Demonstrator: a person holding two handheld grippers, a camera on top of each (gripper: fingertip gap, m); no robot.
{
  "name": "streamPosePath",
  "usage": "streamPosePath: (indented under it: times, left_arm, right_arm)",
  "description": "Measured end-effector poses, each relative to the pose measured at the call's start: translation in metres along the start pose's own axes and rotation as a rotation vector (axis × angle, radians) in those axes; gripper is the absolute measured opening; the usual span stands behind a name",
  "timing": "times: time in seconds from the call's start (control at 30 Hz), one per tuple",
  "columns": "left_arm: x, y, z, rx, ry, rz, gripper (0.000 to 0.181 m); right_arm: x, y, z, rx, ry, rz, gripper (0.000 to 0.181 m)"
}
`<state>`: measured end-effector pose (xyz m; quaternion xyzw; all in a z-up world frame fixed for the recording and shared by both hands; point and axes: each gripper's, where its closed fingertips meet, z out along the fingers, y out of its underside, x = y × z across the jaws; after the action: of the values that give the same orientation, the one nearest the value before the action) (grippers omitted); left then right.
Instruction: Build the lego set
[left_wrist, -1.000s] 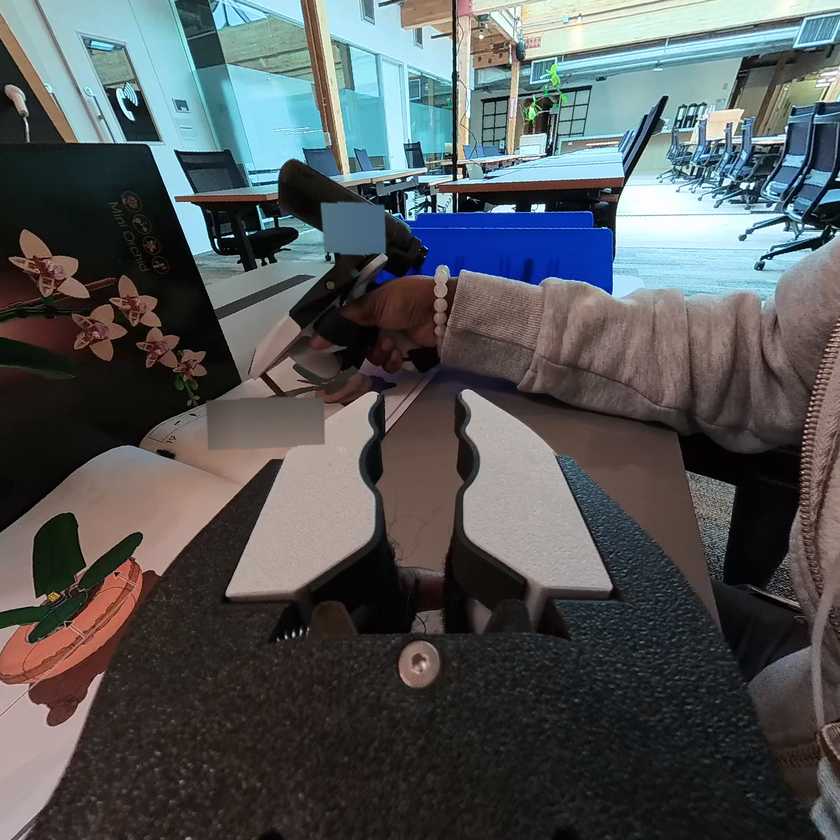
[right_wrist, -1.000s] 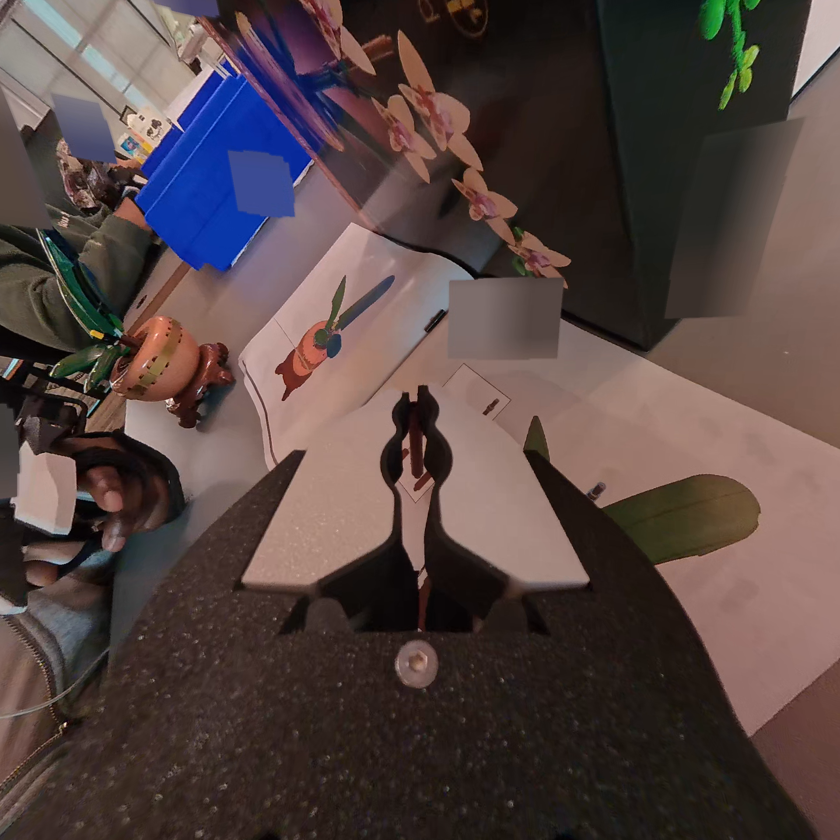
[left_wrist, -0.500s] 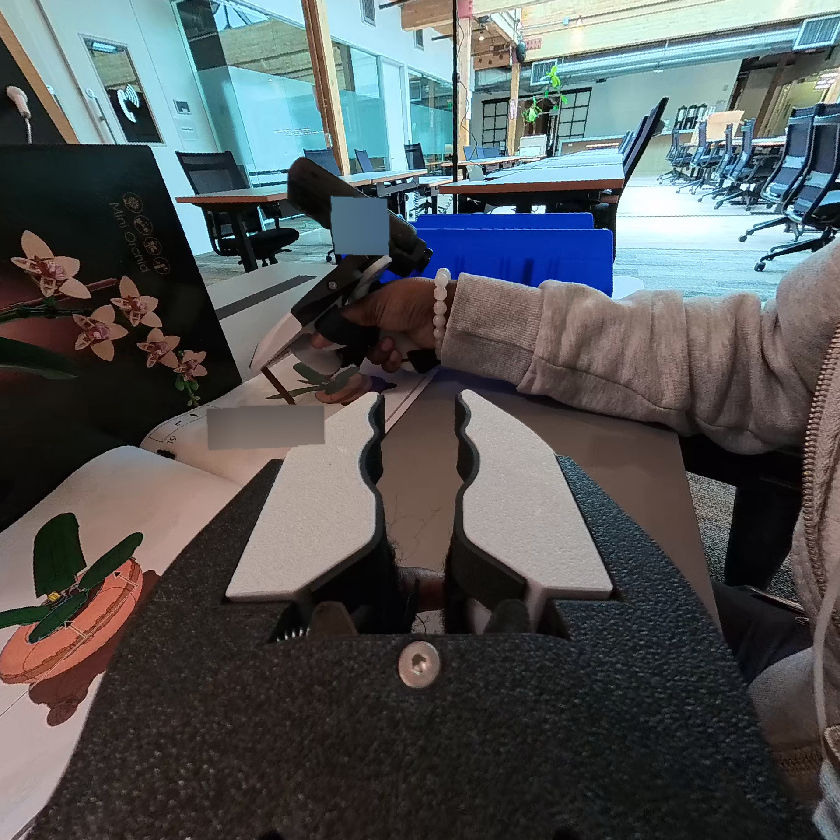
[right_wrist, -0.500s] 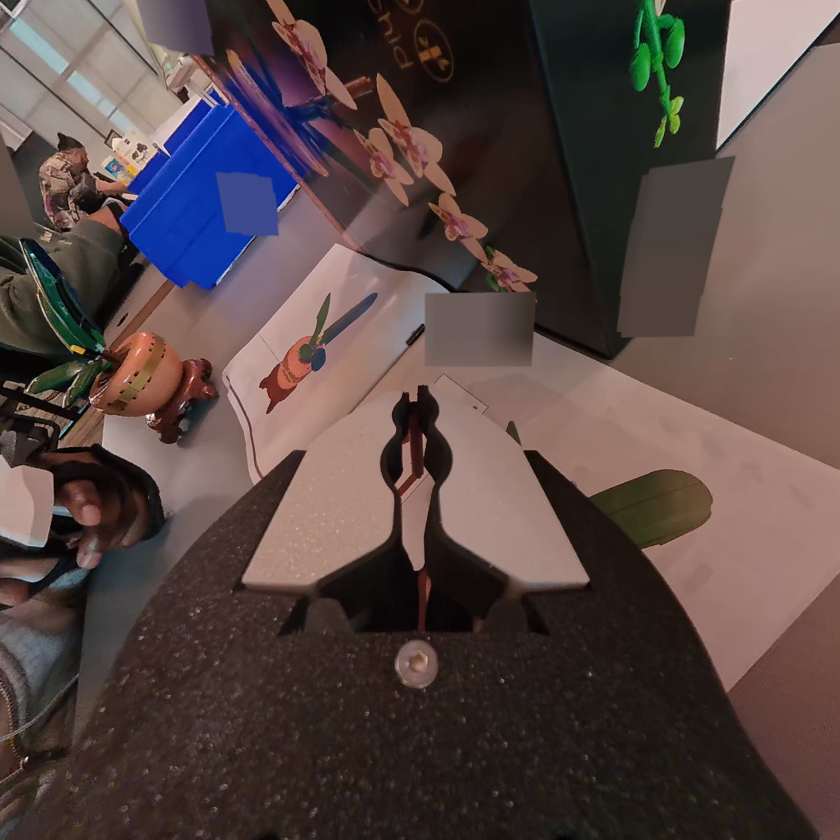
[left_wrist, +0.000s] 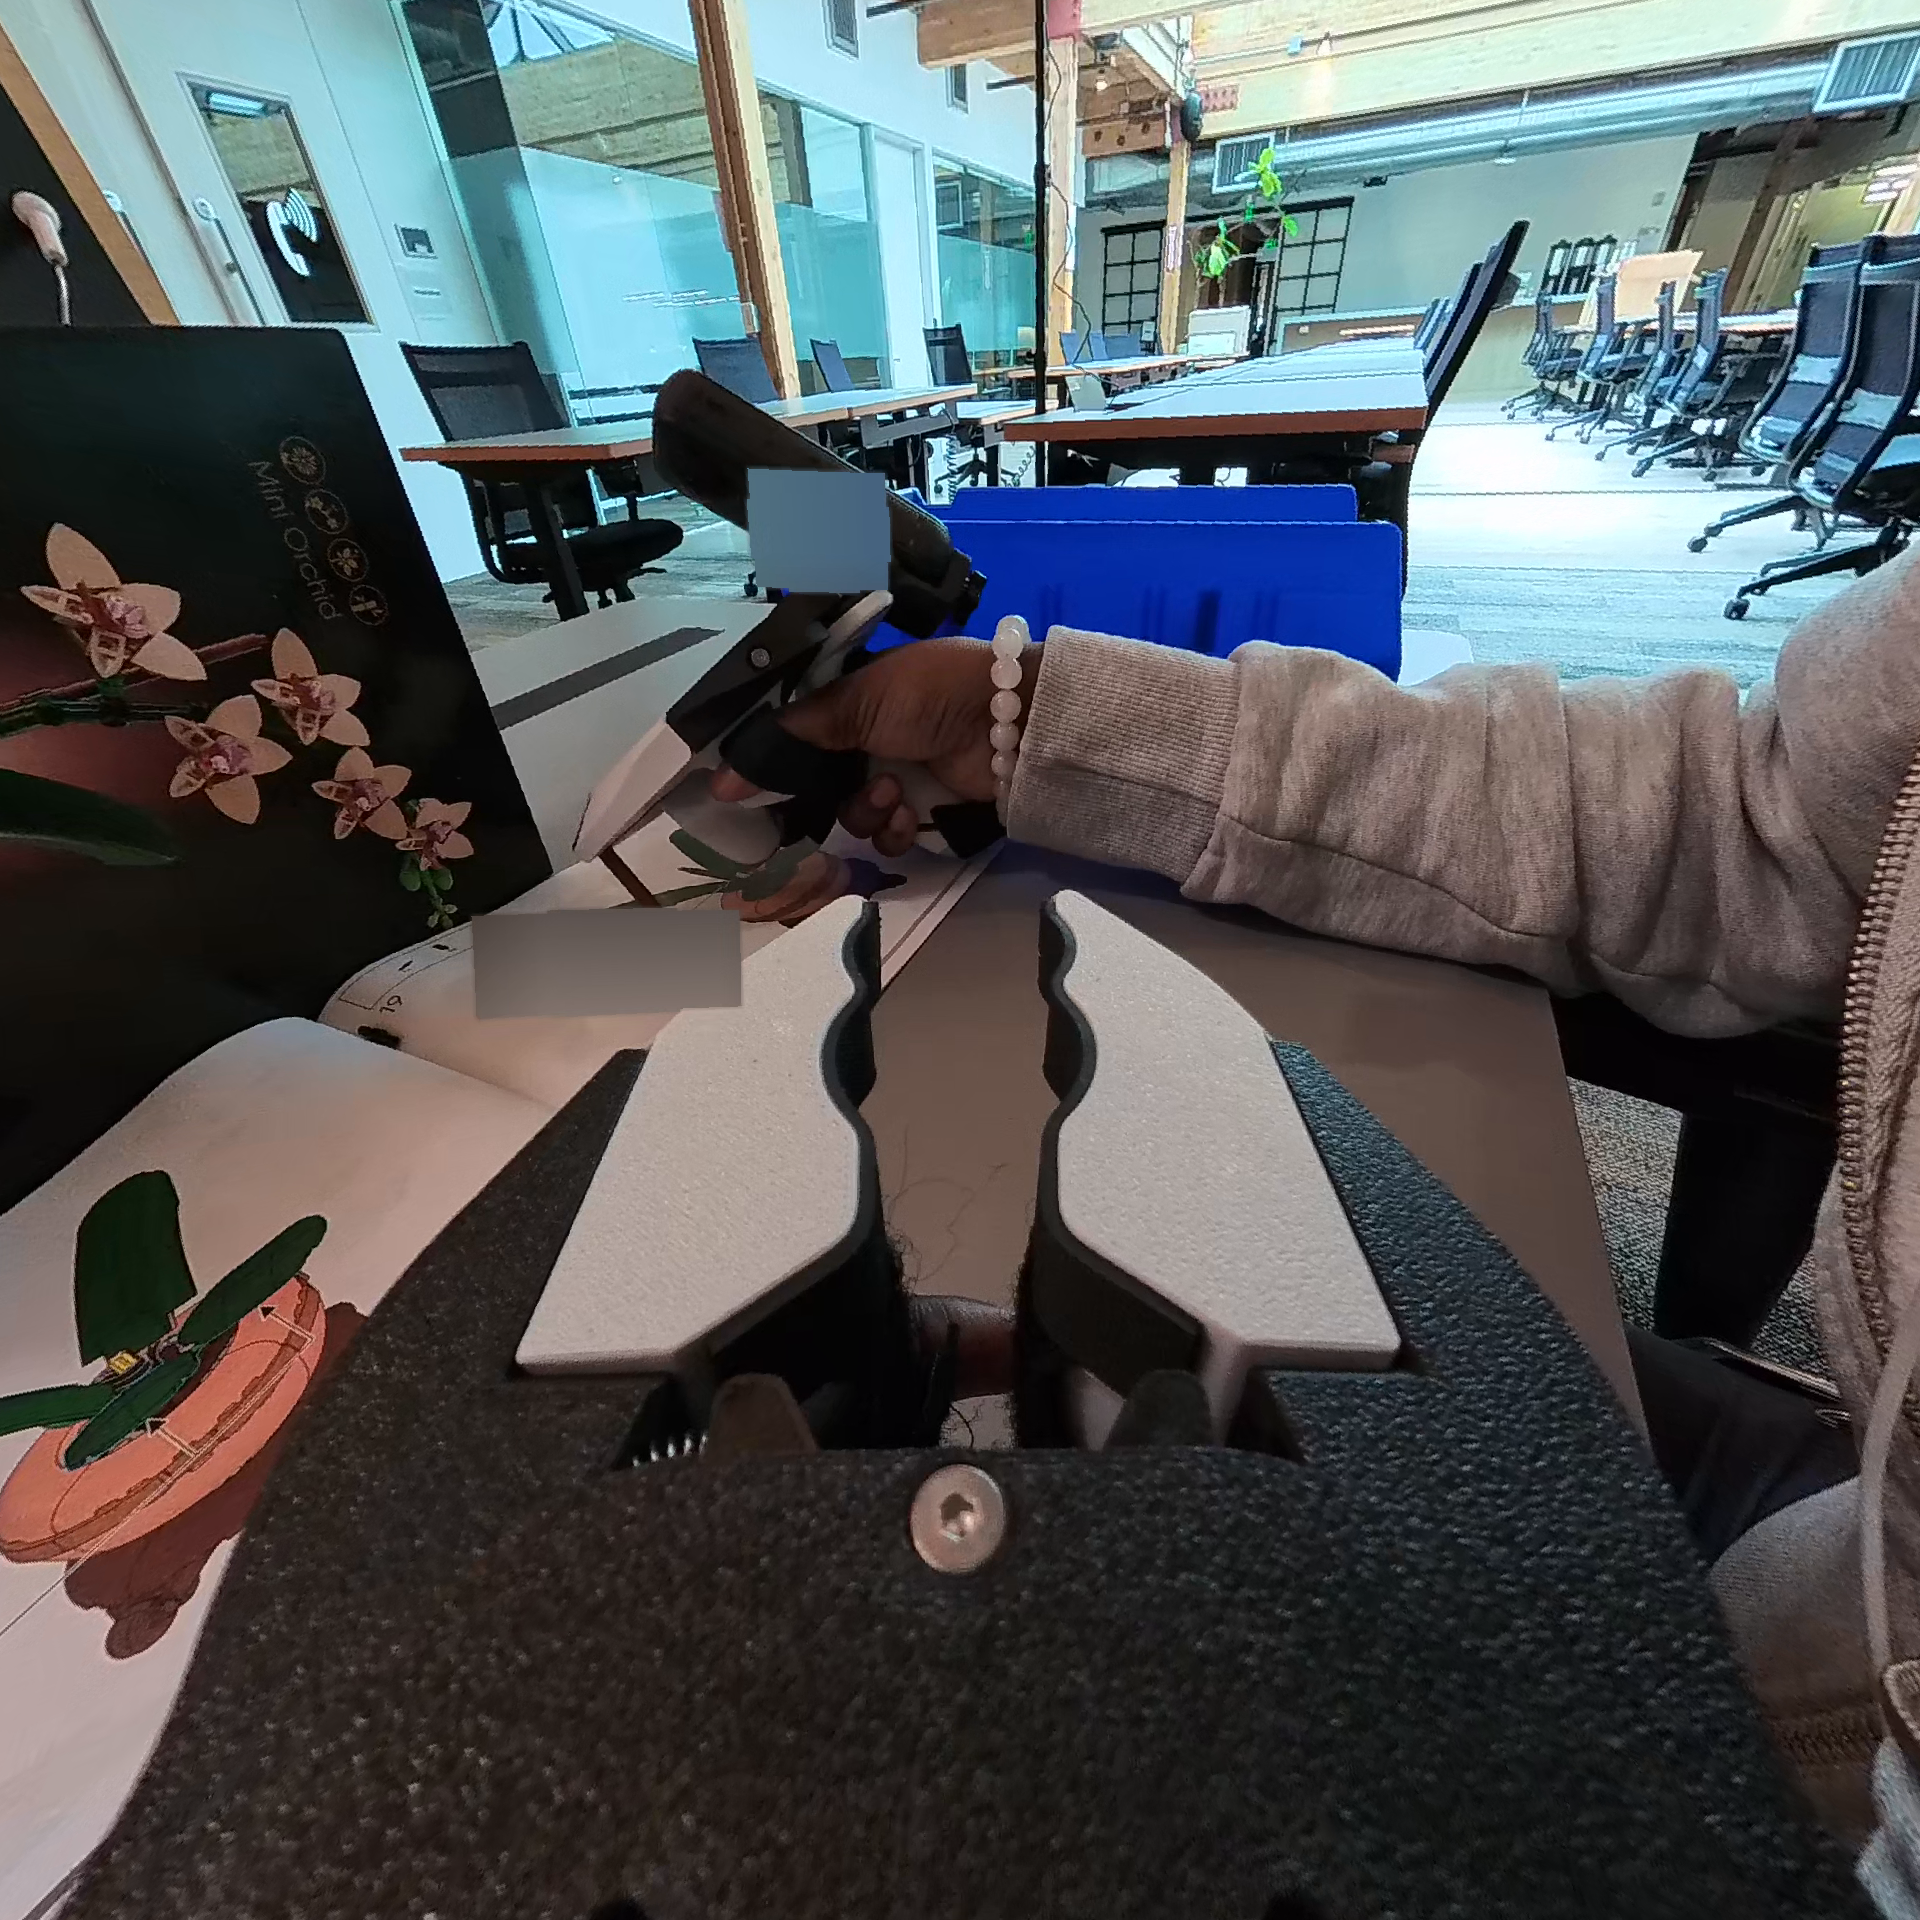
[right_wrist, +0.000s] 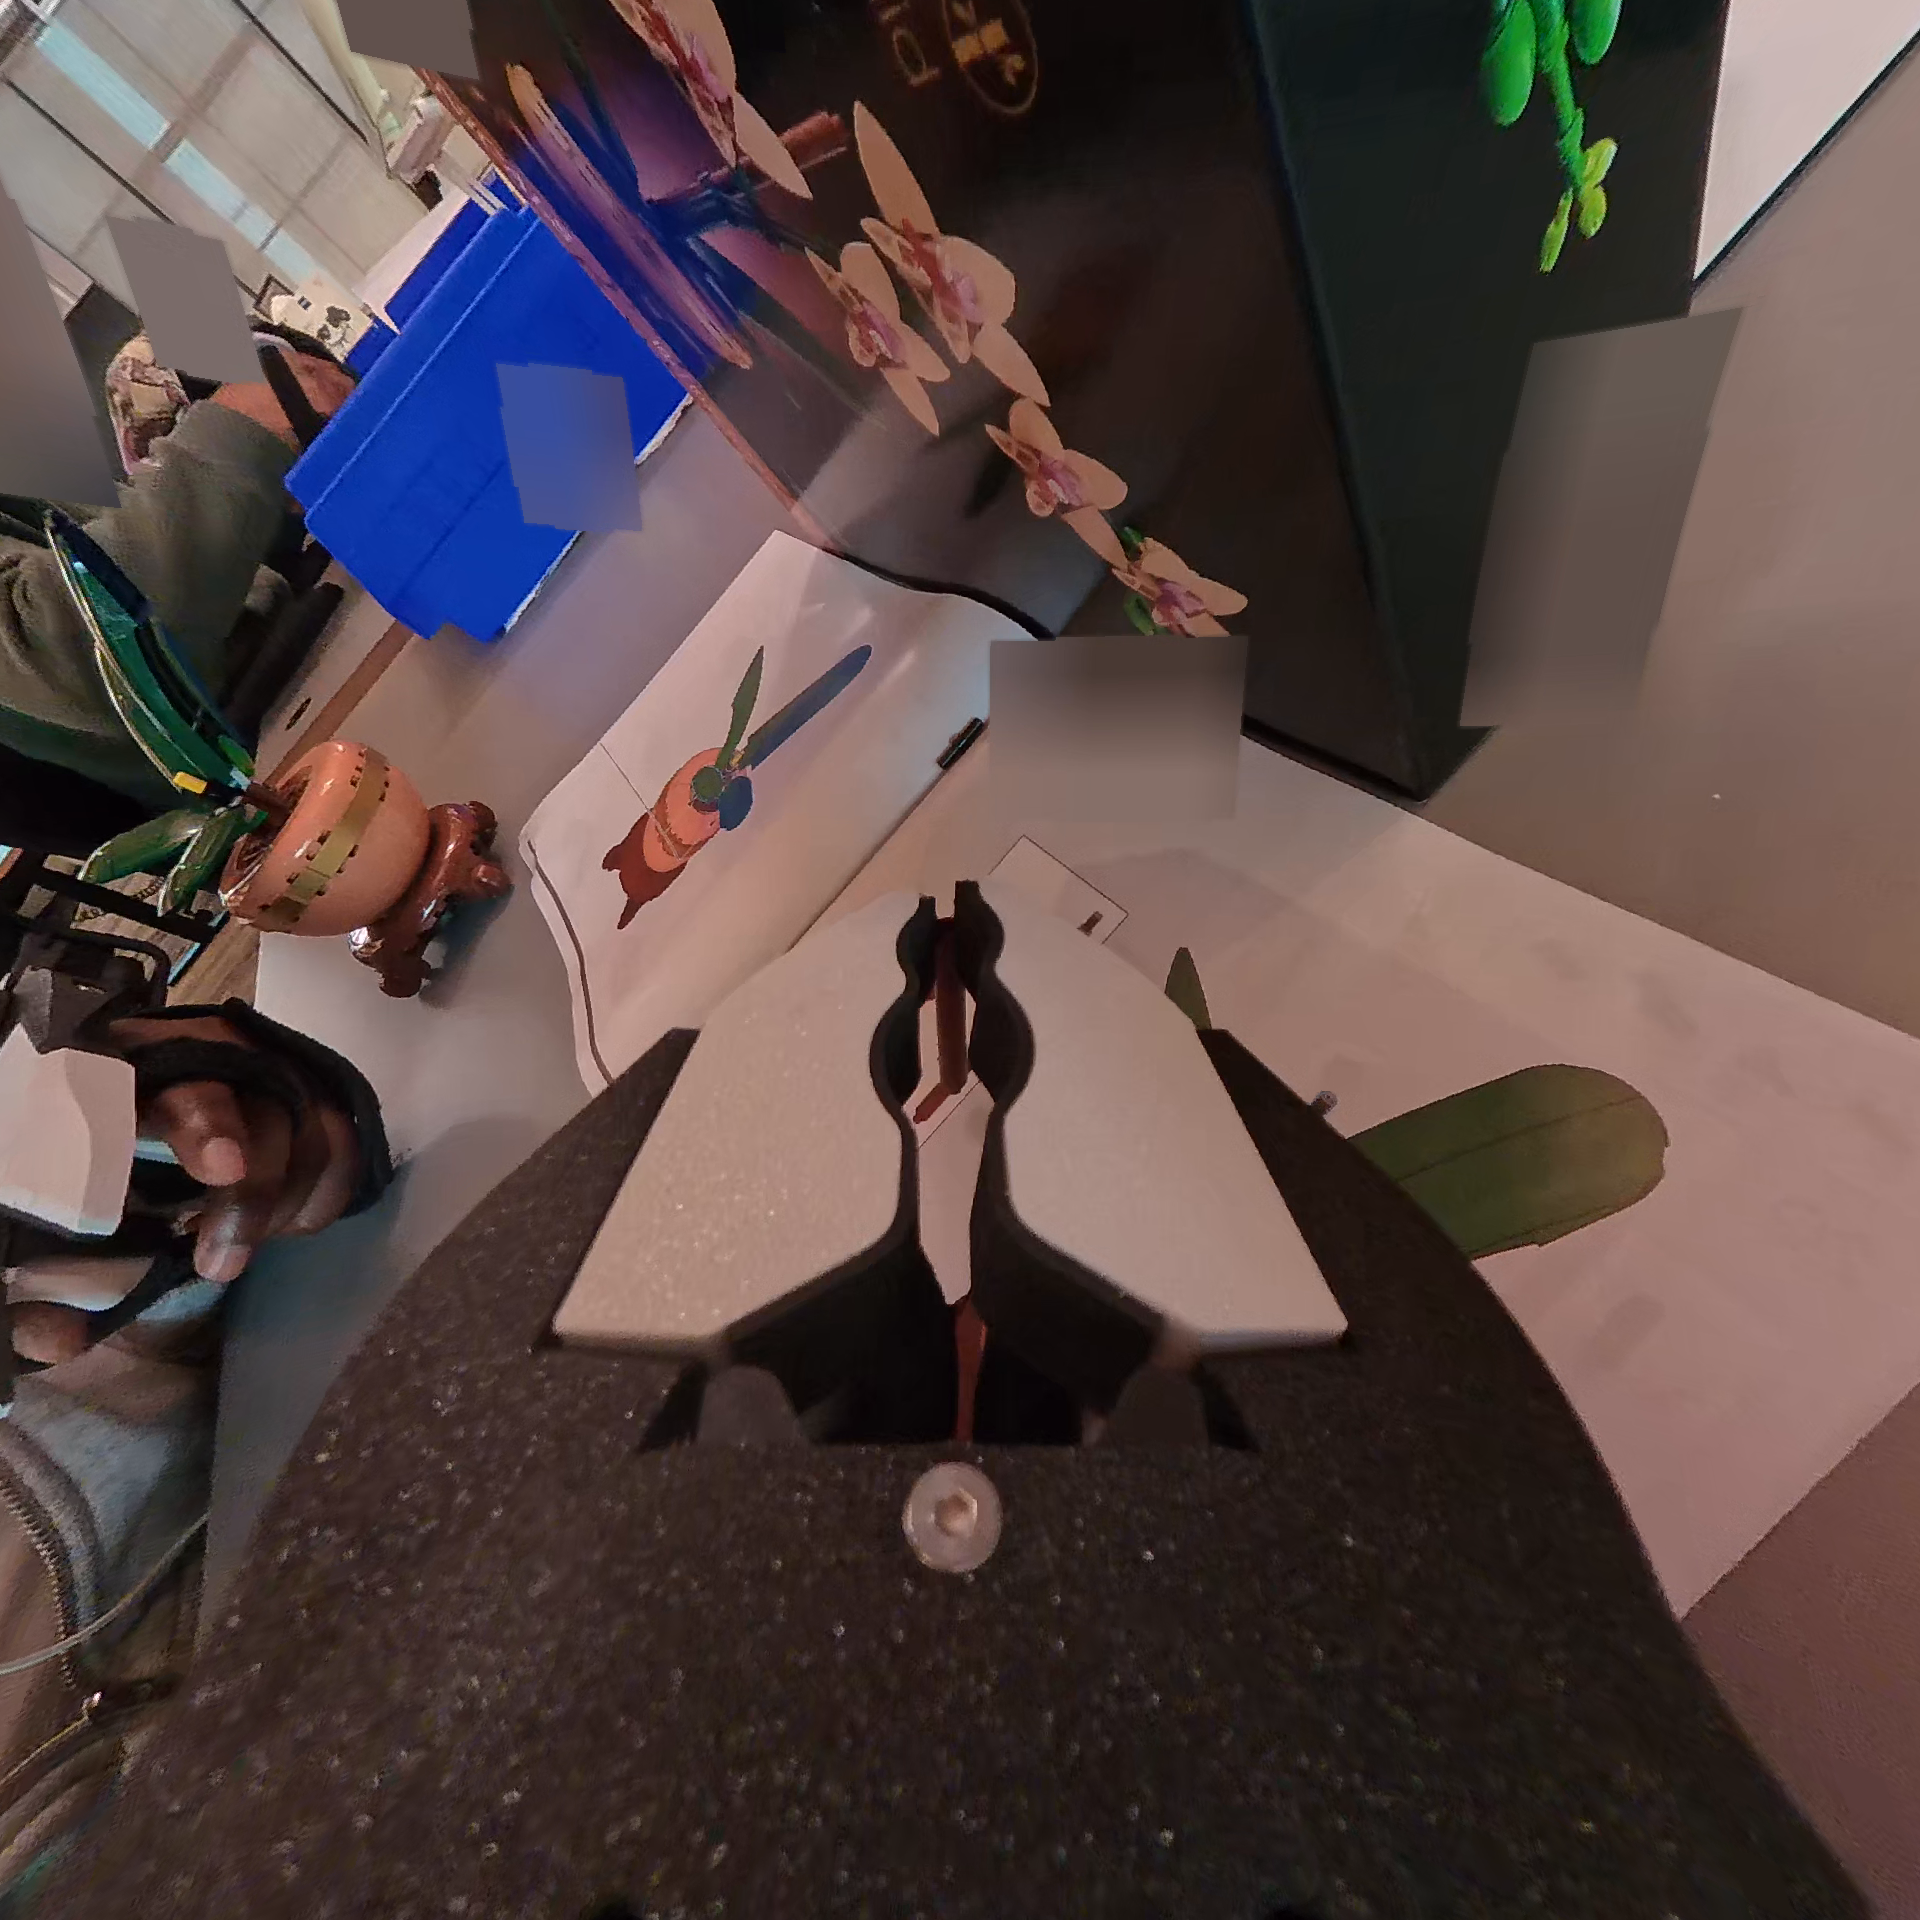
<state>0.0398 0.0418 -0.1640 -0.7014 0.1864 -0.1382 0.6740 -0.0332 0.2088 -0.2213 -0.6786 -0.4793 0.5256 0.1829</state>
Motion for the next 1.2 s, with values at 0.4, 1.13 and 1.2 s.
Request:
streamPosePath:
  times: [0.4, 1.13, 1.2]
  left_arm:
    - [-0.002, 0.0, 0.0, 0.003, -0.011, -0.012, 0.029]
    - [-0.011, -0.007, 0.002, -0.003, -0.084, -0.004, 0.027]
    - [-0.005, -0.009, 0.003, -0.013, -0.078, 0.067, 0.023]
  right_arm:
    - [-0.027, -0.018, -0.009, 0.13, -0.265, 0.163, 0.004]
    - [-0.199, 0.035, -0.034, 0.38, -0.358, -0.395, 0.003]
    - [-0.203, 0.043, -0.033, 0.345, -0.338, -0.442, 0.003]
